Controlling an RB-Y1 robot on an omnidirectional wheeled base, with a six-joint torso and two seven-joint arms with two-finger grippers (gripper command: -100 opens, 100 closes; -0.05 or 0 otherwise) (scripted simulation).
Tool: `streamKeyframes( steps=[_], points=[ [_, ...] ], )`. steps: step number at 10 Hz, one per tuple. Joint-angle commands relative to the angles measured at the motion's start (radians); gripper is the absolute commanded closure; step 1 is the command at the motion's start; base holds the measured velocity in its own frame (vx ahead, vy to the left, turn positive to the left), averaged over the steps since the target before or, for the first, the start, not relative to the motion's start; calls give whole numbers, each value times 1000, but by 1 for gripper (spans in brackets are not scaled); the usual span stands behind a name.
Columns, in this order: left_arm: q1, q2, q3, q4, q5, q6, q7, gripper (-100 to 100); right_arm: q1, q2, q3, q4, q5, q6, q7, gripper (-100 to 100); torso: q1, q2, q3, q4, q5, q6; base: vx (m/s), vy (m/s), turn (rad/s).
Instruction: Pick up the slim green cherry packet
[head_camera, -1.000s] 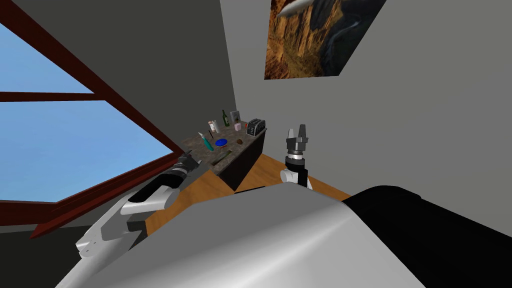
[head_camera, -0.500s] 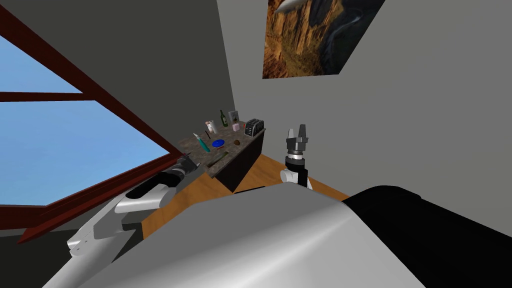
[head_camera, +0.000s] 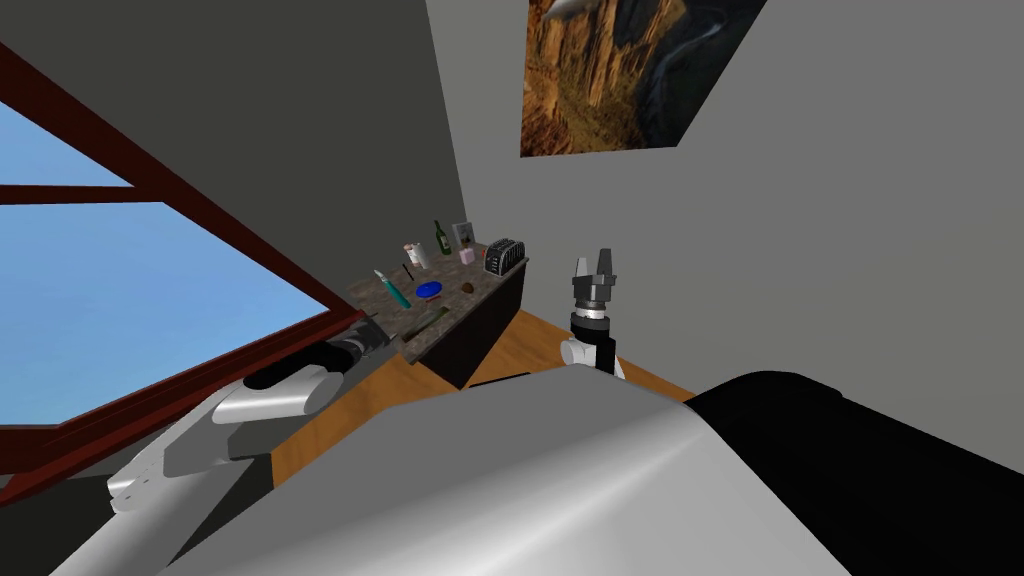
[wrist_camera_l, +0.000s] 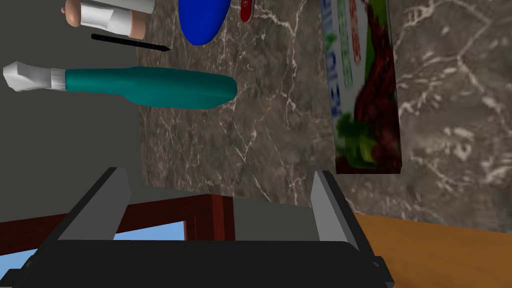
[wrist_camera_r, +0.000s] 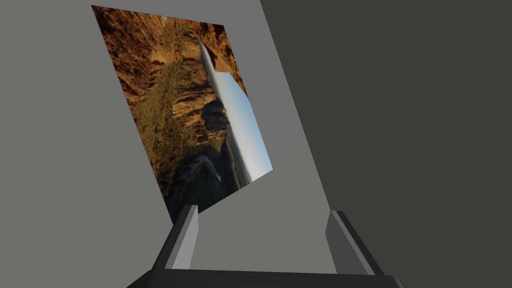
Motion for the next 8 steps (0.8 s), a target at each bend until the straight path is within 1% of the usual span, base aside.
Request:
streamKeyframes(
  steps=[1, 2, 3, 4, 5, 6, 7, 8],
  points=[
    [-3, 16, 2, 11, 24, 50, 9, -100, 0, 0, 0, 0, 0, 0, 0, 0, 0, 0, 0, 0, 0, 0, 47, -76, -4],
    [-8, 49, 8, 30, 68, 81, 25, -100, 0, 0, 0, 0, 0, 0, 0, 0, 0, 0, 0, 0, 0, 0, 68, -109, -23],
    [-8, 49, 8, 30, 74, 114, 25, -100, 0, 0, 0, 0, 0, 0, 0, 0, -2, -1, -1, 0, -1, 0, 62, -92, -6],
    [-8, 49, 8, 30, 74, 128, 25, -100, 0, 0, 0, 0, 0, 0, 0, 0, -2, -1, -1, 0, -1, 0, 31, -37, 2],
    [-11, 82, 13, 49, 123, 167, 39, -100, 0, 0, 0, 0, 0, 0, 0, 0, 1, 0, 0, 0, 0, 0, 60, -63, -33],
    [-11, 82, 13, 49, 125, 190, 39, -100, 0, 0, 0, 0, 0, 0, 0, 0, 1, -1, 0, 0, 0, 0, 63, -59, -13],
    [-11, 82, 13, 49, 125, 198, 39, -100, 0, 0, 0, 0, 0, 0, 0, 0, 1, -1, -1, 0, 0, 0, 31, -26, 2],
    [-14, 115, 18, 69, 175, 238, 52, -100, 0, 0, 0, 0, 0, 0, 0, 0, 3, 0, 0, 0, 0, 0, 57, -57, -49]
  ],
)
